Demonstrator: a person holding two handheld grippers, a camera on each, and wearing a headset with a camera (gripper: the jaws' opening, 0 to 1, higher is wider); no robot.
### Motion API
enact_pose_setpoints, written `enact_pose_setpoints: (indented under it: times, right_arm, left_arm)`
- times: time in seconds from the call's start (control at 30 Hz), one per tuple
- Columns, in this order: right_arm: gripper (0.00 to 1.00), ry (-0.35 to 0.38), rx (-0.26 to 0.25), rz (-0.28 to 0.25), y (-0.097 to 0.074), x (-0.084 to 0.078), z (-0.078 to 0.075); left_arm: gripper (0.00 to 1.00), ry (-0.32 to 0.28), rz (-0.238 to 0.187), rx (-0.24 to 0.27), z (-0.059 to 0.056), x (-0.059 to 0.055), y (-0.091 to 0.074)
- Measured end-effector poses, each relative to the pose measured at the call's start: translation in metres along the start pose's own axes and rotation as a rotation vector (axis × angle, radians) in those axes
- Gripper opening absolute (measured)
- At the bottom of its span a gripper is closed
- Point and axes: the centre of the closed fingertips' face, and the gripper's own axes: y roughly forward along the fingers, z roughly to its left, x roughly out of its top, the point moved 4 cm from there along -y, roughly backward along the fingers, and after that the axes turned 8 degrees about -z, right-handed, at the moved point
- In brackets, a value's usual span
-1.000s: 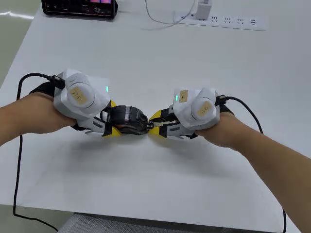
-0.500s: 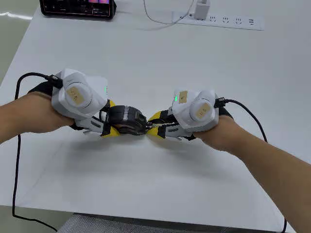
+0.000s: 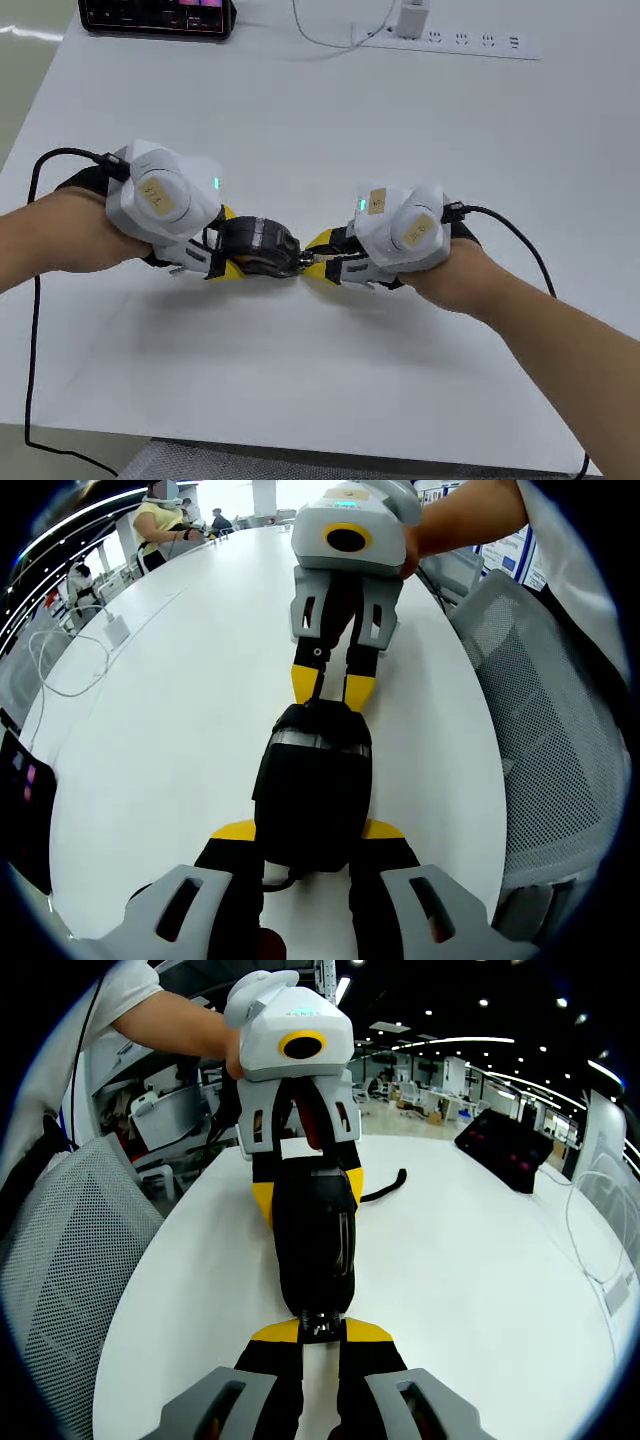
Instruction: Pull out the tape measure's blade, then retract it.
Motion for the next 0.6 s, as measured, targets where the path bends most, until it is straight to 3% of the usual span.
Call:
enact_pose_setpoints:
  times: [0.6]
  right_arm:
    - [0.08,-0.001,-0.013,0.018,-0.016,-0.006,0.001]
  left_arm:
    - [0.28,0.003,0.008,-0.006,-0.001,0.000,0.000]
